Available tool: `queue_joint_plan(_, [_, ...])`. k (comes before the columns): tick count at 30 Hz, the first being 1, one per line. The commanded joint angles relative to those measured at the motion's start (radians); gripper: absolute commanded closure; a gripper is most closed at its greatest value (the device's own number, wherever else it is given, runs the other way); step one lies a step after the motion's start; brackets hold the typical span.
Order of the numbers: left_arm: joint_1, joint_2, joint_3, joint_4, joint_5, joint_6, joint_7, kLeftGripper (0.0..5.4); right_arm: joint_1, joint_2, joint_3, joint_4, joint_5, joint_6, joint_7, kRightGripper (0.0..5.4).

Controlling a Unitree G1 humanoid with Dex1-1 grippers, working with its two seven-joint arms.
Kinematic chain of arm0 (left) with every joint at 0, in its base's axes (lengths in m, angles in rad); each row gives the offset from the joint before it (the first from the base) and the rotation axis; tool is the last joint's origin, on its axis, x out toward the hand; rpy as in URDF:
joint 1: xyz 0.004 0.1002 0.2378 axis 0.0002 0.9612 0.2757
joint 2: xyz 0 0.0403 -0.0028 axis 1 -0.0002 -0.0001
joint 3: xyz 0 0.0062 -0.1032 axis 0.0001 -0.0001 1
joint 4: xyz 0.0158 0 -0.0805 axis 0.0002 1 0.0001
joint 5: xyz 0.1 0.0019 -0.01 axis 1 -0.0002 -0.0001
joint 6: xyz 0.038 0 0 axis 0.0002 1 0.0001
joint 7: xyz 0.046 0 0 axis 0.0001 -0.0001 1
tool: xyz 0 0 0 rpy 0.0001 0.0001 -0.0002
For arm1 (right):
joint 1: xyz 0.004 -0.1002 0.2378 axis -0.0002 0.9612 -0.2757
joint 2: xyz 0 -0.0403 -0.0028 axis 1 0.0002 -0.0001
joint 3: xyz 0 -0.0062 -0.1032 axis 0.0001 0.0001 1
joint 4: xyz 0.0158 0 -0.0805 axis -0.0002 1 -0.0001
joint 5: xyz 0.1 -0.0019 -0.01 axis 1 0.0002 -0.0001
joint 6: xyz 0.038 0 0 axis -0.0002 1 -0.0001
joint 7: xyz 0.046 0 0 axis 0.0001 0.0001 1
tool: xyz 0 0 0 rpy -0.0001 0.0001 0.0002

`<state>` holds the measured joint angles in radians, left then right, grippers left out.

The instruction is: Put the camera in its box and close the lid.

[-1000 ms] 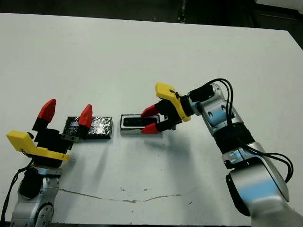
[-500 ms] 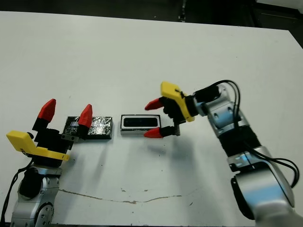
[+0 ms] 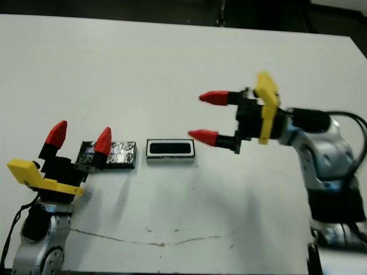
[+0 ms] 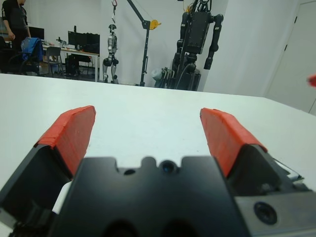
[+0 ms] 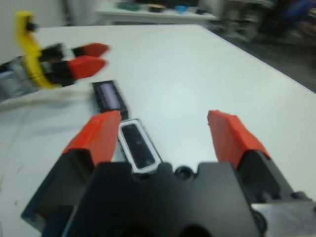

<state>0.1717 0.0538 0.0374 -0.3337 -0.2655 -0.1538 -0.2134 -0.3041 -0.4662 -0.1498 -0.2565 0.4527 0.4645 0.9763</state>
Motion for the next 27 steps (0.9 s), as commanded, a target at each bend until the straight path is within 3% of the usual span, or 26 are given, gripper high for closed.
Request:
queue_joint_plan(1, [0.006, 0.040, 0.017, -0.016, 0.020, 0.019, -0.008, 0.00, 0.164, 0.054, -0.076, -0.040, 0.004, -0.050, -0.132, 1.45])
queue_joint_plan(7, [-0.023, 0.133, 0.056, -0.023, 0.029, 0.030, -0.057, 0.00, 0.387, 0.183, -0.130, -0.097, 0.005, -0.166, -0.322, 2.38])
queue_joint_plan(13, [-0.079, 0.256, 0.097, -0.023, -0.042, 0.111, -0.165, 0.00, 0.524, 0.280, -0.116, -0.113, 0.078, -0.309, -0.322, 3.28])
queue_joint_plan(19, [-0.169, 0.446, 0.133, -0.003, -0.191, 0.268, -0.389, 0.00, 0.546, 0.298, -0.084, -0.113, 0.121, -0.319, -0.337, 4.26])
queue_joint_plan(24, [-0.296, 0.593, 0.144, 0.120, -0.355, 0.427, -0.655, 0.00, 0.536, 0.289, -0.077, -0.103, 0.124, -0.328, -0.348, 5.03])
queue_joint_plan(27, [-0.371, 0.648, 0.129, 0.206, -0.389, 0.506, -0.765, 0.00, 0.535, 0.283, -0.079, -0.097, 0.116, -0.337, -0.351, 5.39])
